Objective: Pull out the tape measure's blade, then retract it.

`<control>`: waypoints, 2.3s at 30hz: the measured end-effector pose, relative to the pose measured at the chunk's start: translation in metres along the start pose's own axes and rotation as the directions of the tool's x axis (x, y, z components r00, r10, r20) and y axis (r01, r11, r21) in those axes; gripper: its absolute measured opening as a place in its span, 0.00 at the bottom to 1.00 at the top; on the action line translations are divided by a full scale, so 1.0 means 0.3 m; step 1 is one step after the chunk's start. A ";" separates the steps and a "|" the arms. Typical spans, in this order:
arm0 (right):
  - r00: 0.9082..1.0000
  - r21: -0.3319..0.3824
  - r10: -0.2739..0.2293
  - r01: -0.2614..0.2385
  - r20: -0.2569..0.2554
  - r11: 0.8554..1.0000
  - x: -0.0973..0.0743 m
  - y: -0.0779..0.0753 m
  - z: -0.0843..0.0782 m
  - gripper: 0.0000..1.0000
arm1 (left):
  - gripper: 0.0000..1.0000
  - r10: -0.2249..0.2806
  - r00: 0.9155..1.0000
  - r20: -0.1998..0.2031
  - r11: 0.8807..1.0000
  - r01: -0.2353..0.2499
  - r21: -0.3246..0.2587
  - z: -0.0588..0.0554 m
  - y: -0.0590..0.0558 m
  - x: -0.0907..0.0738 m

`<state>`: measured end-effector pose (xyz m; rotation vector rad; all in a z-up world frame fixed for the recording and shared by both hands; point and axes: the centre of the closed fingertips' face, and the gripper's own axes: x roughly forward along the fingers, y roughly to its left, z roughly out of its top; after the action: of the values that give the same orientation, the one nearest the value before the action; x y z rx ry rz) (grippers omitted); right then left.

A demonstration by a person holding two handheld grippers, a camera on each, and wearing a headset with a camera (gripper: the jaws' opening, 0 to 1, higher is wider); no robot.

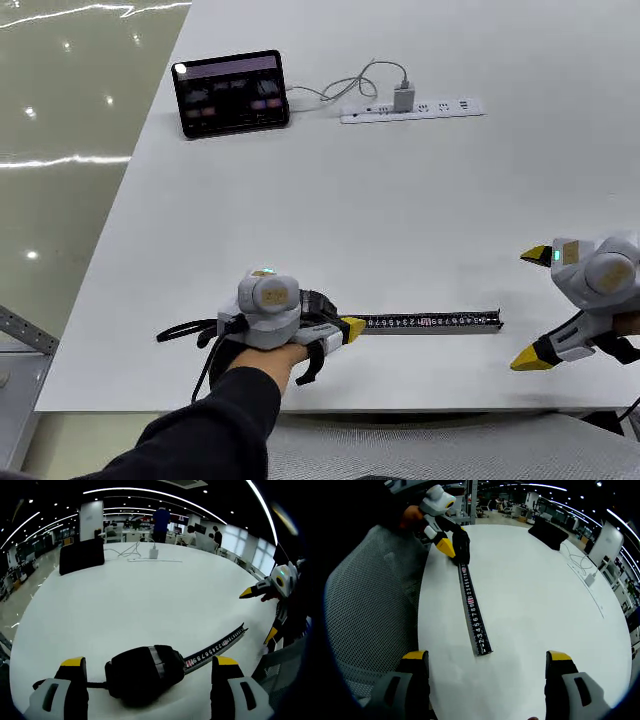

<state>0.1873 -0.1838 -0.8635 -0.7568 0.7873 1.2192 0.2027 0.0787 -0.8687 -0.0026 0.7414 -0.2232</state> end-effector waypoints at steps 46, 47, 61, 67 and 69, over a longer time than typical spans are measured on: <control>0.981 -0.067 0.145 -0.155 -0.130 0.986 0.124 0.019 -0.052 0.11 | 0.62 0.005 0.999 -0.039 0.997 -0.008 -0.083 -0.022 0.010 0.013; 0.982 -0.053 0.143 -0.150 -0.122 0.987 0.125 0.020 -0.052 0.11 | 0.62 0.008 0.999 -0.046 0.997 -0.012 -0.080 -0.024 0.008 0.012; 0.984 -0.040 0.124 -0.130 -0.128 0.991 0.140 0.021 -0.045 0.11 | 0.61 0.015 0.998 -0.056 0.999 -0.017 -0.038 -0.026 0.011 0.010; 0.987 -0.031 0.122 -0.126 -0.104 0.992 0.134 0.033 -0.032 0.10 | 0.61 0.013 0.998 -0.055 0.999 -0.016 -0.039 -0.025 0.011 0.010; 0.987 -0.030 0.121 -0.125 -0.103 0.992 0.132 0.036 -0.029 0.10 | 0.61 0.013 0.998 -0.054 0.999 -0.015 -0.040 -0.024 0.012 0.011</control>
<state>0.1822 -0.1692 -0.9025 -0.8148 0.9082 1.3170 0.2009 0.0822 -0.8765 -0.0294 0.7987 -0.1954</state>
